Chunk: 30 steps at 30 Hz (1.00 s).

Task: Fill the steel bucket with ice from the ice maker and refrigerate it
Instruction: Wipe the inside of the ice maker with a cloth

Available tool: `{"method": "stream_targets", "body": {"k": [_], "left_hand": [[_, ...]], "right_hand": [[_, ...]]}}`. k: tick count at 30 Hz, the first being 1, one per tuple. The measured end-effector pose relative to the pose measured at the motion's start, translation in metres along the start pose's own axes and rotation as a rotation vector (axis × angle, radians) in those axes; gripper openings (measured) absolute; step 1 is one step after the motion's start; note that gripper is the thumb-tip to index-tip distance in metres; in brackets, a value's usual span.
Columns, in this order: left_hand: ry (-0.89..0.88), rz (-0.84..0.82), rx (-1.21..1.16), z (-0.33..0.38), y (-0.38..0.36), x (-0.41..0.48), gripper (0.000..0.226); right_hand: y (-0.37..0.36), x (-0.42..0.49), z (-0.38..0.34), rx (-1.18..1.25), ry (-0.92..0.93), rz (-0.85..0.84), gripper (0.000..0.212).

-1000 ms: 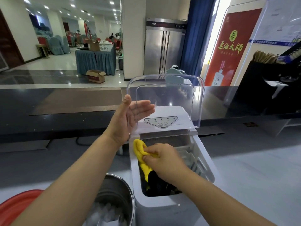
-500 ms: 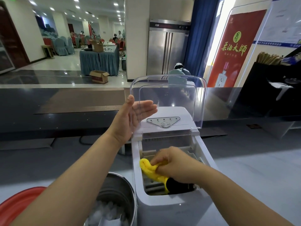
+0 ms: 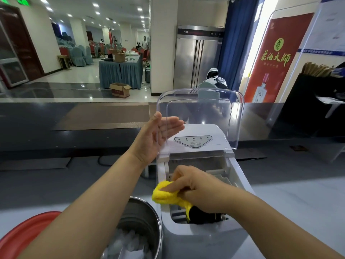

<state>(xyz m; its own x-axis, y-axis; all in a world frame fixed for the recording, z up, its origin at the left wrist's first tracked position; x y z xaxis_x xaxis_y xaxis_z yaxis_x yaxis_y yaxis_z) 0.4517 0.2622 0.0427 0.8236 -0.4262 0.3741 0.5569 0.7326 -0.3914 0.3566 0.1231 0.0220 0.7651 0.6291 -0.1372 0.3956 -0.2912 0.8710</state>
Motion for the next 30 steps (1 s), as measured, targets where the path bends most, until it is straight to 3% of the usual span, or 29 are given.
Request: {"method": "stream_targets", "body": {"k": [3, 6, 10, 13, 16, 20, 22, 24, 30], "left_hand": [[-0.003, 0.044, -0.001, 0.002, 0.001, -0.002, 0.067], [0.020, 0.083, 0.084, 0.003, 0.007, -0.008, 0.038], [0.028, 0.163, 0.156, 0.003, 0.020, -0.022, 0.028], [0.045, 0.363, 0.255, -0.001, 0.028, -0.035, 0.015], [0.170, 0.524, 0.533, -0.008, 0.031, -0.053, 0.011], [0.272, 0.453, 0.757, -0.015, 0.023, -0.080, 0.018], [0.231, 0.375, 0.780, -0.018, 0.014, -0.089, 0.016], [0.197, 0.316, 0.843, -0.022, 0.008, -0.095, 0.013], [0.016, 0.177, 1.112, -0.020, -0.002, -0.093, 0.027]], "right_hand": [[0.001, -0.013, 0.003, 0.095, 0.042, -0.086, 0.040], [0.006, -0.024, 0.013, 0.147, 0.035, -0.141, 0.045], [0.020, -0.027, 0.029, 0.385, -0.094, 0.027, 0.052], [0.018, -0.017, 0.032, 0.575, -0.184, 0.116, 0.041], [0.000, 0.004, 0.027, 0.424, -0.307, 0.116, 0.028], [-0.014, 0.016, 0.019, 0.192, -0.341, 0.078, 0.024], [-0.014, 0.013, 0.016, 0.131, -0.284, 0.014, 0.016], [-0.012, 0.007, 0.012, 0.080, -0.222, -0.055, 0.027], [-0.008, -0.011, 0.005, -0.073, -0.036, -0.178, 0.030]]}}
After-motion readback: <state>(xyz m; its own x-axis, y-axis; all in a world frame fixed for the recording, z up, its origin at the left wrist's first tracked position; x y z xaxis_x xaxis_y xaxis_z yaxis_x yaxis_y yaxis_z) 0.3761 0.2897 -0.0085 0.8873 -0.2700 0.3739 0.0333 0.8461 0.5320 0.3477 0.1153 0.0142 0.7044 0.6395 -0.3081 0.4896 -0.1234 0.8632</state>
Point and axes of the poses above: each hand's wrist, its own x-axis towards the middle knuckle, its own y-axis out of the back of the hand, z = x × y, the point moved 2 cm from there along x, towards the middle knuckle, and after that the axes turned 6 degrees about -z, right-handed, at the moved point
